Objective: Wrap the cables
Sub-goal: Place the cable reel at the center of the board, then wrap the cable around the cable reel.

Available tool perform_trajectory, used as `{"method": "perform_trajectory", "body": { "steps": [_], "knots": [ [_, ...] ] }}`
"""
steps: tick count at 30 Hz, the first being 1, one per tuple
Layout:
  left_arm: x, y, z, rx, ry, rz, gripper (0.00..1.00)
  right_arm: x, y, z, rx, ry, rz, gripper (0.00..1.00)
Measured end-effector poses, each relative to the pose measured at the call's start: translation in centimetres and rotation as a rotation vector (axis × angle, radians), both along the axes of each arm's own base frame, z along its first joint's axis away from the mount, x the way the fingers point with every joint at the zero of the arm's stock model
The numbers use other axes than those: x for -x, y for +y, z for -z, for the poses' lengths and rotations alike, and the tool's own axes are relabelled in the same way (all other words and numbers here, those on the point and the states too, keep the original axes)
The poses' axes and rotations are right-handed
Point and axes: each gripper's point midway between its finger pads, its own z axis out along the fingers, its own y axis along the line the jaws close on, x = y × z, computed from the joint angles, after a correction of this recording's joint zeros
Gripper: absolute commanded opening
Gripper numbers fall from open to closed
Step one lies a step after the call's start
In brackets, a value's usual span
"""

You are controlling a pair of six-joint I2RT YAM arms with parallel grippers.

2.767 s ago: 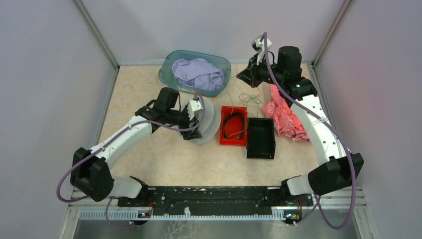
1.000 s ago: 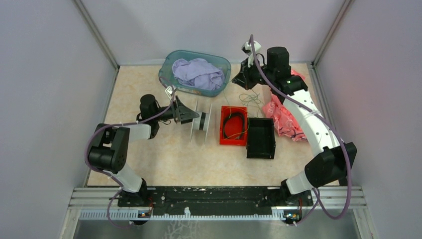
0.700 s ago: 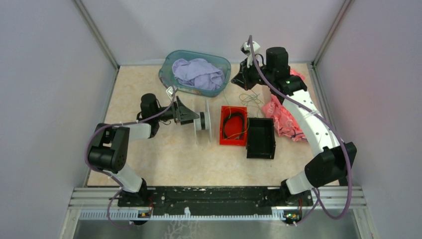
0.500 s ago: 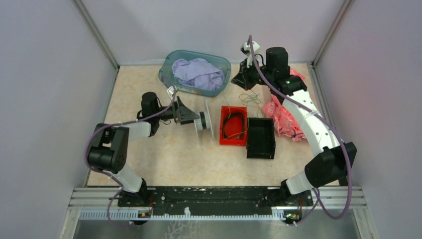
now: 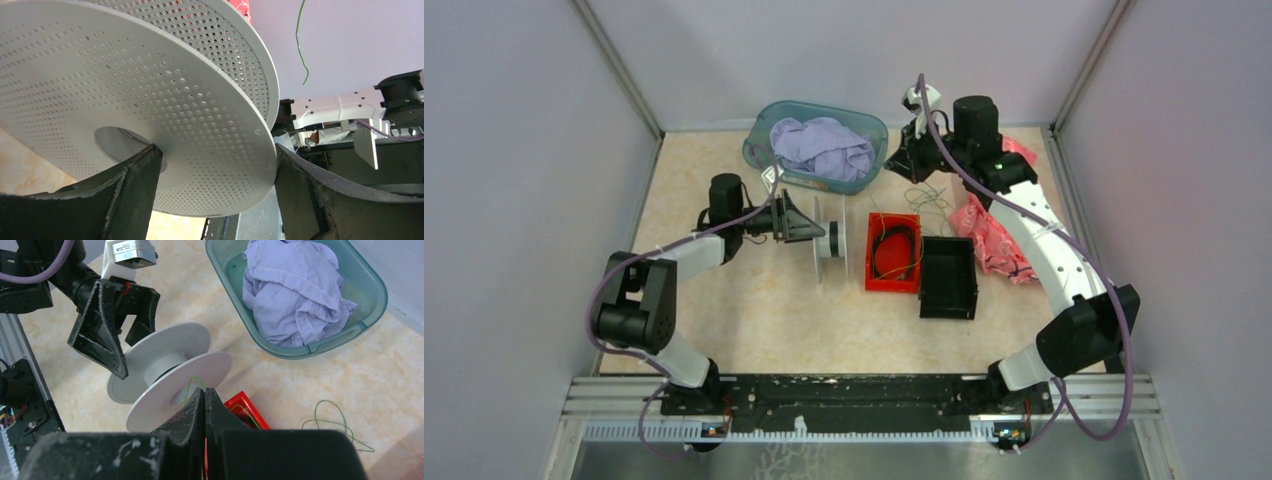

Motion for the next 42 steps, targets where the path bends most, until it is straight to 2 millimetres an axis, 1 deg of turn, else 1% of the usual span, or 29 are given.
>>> {"method": "perform_trajectory", "body": {
  "steps": [6,11,16,21,25,28,29,33,37,42],
  "knots": [
    [-1.1,-0.1,-0.2,-0.052,-0.055,-0.012,0.74,0.6,1.1,-0.1,-0.024,0.023,-0.023,0.0],
    [-1.9,-0.1,-0.7,-0.094,-0.12,-0.027,0.74,0.4,2.5,0.0,-0.074,0.06,-0.036,0.0],
    [-1.9,-0.1,-0.7,-0.13,-0.158,-0.032,0.76,-0.4,3.6,0.5,-0.129,0.118,-0.017,0.0],
    [-1.5,-0.3,-0.4,-0.157,-0.176,-0.025,0.75,-1.1,5.0,1.1,-0.18,0.18,-0.003,0.0],
    [-1.3,-0.5,-0.4,-0.173,-0.199,-0.023,0.74,-1.6,6.1,2.7,-0.191,0.242,0.003,0.0],
    [-1.3,-0.6,-0.6,-0.183,-0.225,-0.024,0.74,-2.1,6.7,4.3,-0.188,0.288,0.013,0.0],
    [-1.3,-0.6,-0.7,-0.185,-0.235,-0.024,0.74,-2.4,6.9,5.1,-0.183,0.309,0.021,0.0],
    [-1.2,-0.5,-1.1,-0.199,-0.268,-0.027,0.76,-3.0,7.2,6.9,-0.167,0.349,0.043,0.0],
    [-1.1,-0.4,-1.3,-0.218,-0.299,-0.032,0.78,-3.5,7.5,7.6,-0.16,0.361,0.058,0.0],
    [-1.0,-0.1,-1.8,-0.228,-0.319,-0.053,0.81,-3.6,7.7,7.5,-0.161,0.36,0.067,0.0]
  ]
}}
